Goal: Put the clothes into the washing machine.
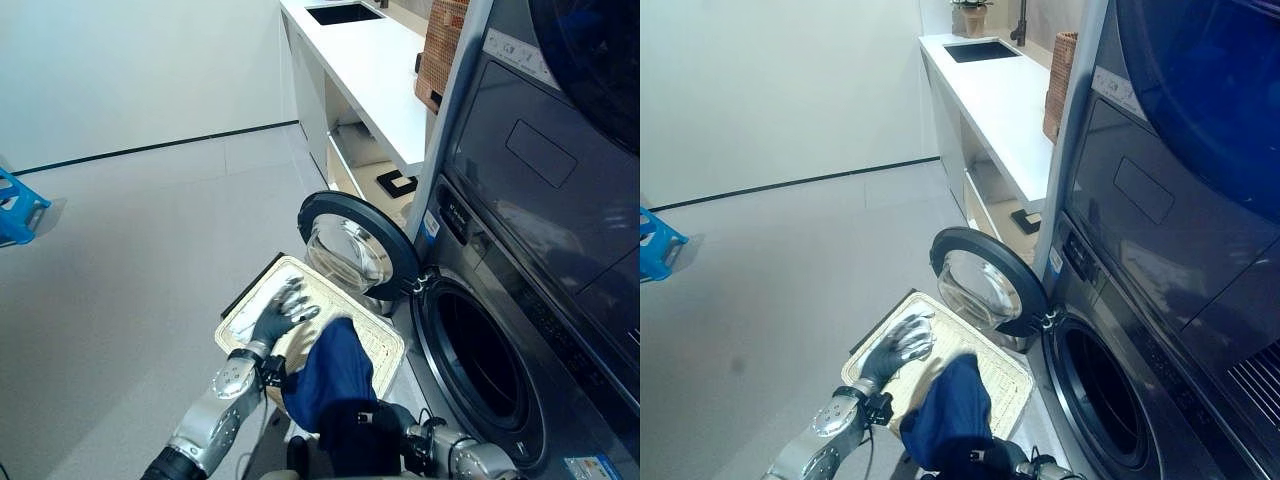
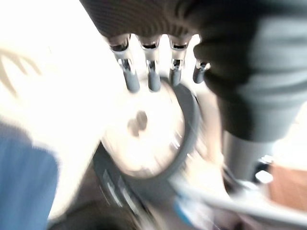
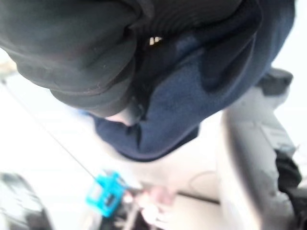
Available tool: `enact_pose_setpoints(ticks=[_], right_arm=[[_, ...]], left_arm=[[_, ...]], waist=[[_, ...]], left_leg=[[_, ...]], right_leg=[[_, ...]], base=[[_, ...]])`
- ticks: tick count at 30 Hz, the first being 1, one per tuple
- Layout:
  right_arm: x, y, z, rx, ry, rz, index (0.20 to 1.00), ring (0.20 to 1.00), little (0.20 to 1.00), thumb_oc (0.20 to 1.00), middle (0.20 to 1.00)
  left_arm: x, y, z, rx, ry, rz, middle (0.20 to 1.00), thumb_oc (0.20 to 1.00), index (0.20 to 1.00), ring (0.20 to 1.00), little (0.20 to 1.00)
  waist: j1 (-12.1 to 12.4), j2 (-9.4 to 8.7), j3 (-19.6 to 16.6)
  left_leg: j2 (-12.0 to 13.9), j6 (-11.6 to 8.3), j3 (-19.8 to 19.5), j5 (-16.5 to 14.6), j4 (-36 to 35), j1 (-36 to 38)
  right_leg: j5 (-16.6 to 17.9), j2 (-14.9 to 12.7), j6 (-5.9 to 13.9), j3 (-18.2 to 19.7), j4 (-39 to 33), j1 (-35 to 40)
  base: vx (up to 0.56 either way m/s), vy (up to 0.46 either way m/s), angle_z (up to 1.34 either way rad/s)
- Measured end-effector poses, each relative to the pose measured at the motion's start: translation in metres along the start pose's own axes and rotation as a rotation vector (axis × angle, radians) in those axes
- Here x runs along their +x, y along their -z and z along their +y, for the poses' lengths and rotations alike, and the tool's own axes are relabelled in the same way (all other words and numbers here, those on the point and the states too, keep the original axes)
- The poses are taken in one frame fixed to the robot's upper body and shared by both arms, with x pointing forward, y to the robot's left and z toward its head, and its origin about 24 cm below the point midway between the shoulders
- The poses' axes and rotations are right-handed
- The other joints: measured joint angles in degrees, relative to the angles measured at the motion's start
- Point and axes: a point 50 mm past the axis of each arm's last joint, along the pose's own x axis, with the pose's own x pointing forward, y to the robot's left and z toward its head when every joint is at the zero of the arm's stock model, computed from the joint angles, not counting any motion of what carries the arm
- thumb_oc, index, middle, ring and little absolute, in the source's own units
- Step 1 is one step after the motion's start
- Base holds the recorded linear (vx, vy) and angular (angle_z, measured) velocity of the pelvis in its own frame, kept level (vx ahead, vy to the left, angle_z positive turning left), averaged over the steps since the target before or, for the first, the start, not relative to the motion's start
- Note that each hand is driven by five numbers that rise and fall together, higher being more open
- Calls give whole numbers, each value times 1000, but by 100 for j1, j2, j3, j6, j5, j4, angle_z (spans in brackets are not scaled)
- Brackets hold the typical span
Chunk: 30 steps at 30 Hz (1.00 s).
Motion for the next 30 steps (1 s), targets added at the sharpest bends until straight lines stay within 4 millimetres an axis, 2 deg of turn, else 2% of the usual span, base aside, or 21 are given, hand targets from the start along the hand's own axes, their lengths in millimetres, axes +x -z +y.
enact_pose_setpoints(ticks=[1,2,3,5,6,8,9,14,15,16,17,18,19,20,21,22,23,24,26,28,30], right_arm=[[-3,-1,-8,75,38,-26,200,200,200,200,200],[-3,-2,-9,87,43,-30,200,200,200,200,200],[-4,-5,-14,189,59,-71,200,200,200,200,200],[-4,-11,-18,255,75,-121,200,200,200,200,200],[-5,-14,-20,272,81,-139,200,200,200,200,200],[-5,-14,-20,272,81,-139,200,200,200,200,200],[-7,-23,-28,342,111,-205,200,200,200,200,200],[-11,-32,-36,360,134,-253,200,200,200,200,200],[-12,-51,-42,435,136,-342,200,200,200,200,200],[-12,-51,-42,435,136,-342,200,200,200,200,200],[-30,-103,-68,663,207,-634,200,200,200,200,200],[-36,-118,-72,685,209,-698,200,200,200,200,200],[-42,-126,-77,738,226,-750,200,200,200,200,200],[-50,-153,-78,960,206,-918,200,200,200,200,200],[-55,-162,-80,1024,210,-980,200,200,200,200,200],[-67,-180,-83,1113,219,-1091,200,200,200,200,200],[-67,-180,-83,1113,219,-1091,200,200,200,200,200],[-84,-199,-88,1210,239,-1192,200,200,200,200,200],[-115,-219,-100,1325,260,-1342,200,200,200,200,200],[-138,-223,-111,1464,284,-1469,200,200,200,200,200],[-142,-224,-107,1538,286,-1535,200,200,200,200,200]], left_arm=[[0,14,12,89,-95,66,1000,1000,1000,1000,1000],[0,16,14,93,-109,76,1000,1000,1000,1000,1000],[-1,27,20,94,-158,129,1000,1000,1000,1000,1000],[0,38,26,110,-205,187,1000,1000,1000,1000,1000],[-1,44,27,120,-217,217,1000,1000,1000,1000,1000],[-1,44,27,120,-217,217,1000,1000,1000,1000,1000],[-4,61,27,131,-246,294,1000,1000,1000,1000,1000],[-9,72,25,130,-250,333,1000,1000,1000,1000,1000],[-18,88,25,123,-270,368,1000,1000,1000,1000,1000],[-18,88,25,123,-270,368,1000,1000,1000,1000,1000],[-31,123,9,91,-284,520,1000,1000,1000,1000,1000],[-34,128,4,83,-278,544,1000,1000,1000,1000,1000],[-37,131,0,75,-273,553,1000,1000,1000,1000,1000],[-42,134,-1,64,-260,526,1000,1000,1000,1000,1000],[-40,131,-1,59,-253,504,1000,1000,1000,1000,1000],[-34,122,-2,51,-230,439,1000,1000,1000,1000,1000],[-34,122,-2,51,-230,439,1000,1000,1000,1000,1000],[-23,105,-4,43,-201,347,1000,1000,1000,1000,1000],[-4,72,-2,40,-167,185,1000,1000,1000,1000,1000],[2,53,9,80,-137,87,1000,1000,1000,1000,1000],[5,42,21,105,-134,38,1000,1000,1000,1000,1000]], waist=[[5,50,-2],[5,58,2],[5,106,26],[-1,164,59],[-1,201,78],[-1,201,78],[-11,322,150],[9,414,246],[51,559,465],[51,559,465],[15,980,980],[7,1096,1183],[9,1119,1172],[16,1126,1168],[28,1118,1174],[41,1102,1186],[41,1102,1186],[44,1098,1189],[29,1092,1193],[26,1082,1200],[29,1067,1210]], left_leg=[[2,-4,-1,-2,-2,-49],[2,-3,-1,2,-1,-62],[8,6,2,16,2,-123],[0,18,0,35,1,-214],[-3,19,-1,44,1,-261],[-3,19,-1,44,1,-261],[-12,42,-1,69,3,-359],[-23,42,-15,101,3,-391],[-2,28,-19,127,9,-508],[-2,28,-19,127,9,-508],[-32,47,-64,238,57,-916],[-36,55,-66,263,53,-925],[-41,23,-60,291,42,-1029],[-30,-54,-59,343,43,-1279],[-19,-32,-58,369,31,-1339],[-1,-1,-58,396,15,-1393],[-1,-1,-58,396,15,-1393],[-3,6,-54,402,14,-1396],[-22,9,-45,404,18,-1410],[-19,19,-33,412,11,-1514],[-5,42,-12,430,13,-1654]], right_leg=[[0,0,0,-5,2,-43],[0,0,0,-17,0,-50],[-3,-6,-2,-33,22,-145],[17,-8,-1,-36,20,-207],[24,-12,2,-36,19,-246],[24,-12,2,-36,19,-246],[45,-23,7,-43,8,-336],[47,-29,8,-76,-30,-341],[45,-52,19,-77,16,-482],[45,-52,19,-77,16,-482],[150,-67,65,-77,14,-839],[173,-68,47,-76,12,-851],[202,-69,17,-73,0,-970],[231,-49,-10,-71,27,-1221],[245,-49,-28,-79,36,-1291],[233,-29,-44,-82,105,-1377],[233,-29,-44,-82,105,-1377],[177,-14,-38,-88,217,-1437],[109,-38,-14,-86,360,-1515],[67,-47,-13,-86,485,-1684],[53,-37,-25,-70,581,-1884]], base=[[-58,-28,2],[-92,-36,5],[-61,-20,3],[-60,-12,0],[-43,-7,1],[0,0,0],[0,0,0],[-26,-30,3],[-33,-27,0],[-62,-45,7],[-52,-64,8],[-77,-85,5],[-76,-127,-1],[-61,-92,0],[-75,-133,5],[-47,-73,3],[-38,-62,0],[-44,-119,-2],[-56,-222,-1],[-22,-175,-4],[-42,-217,-7]])
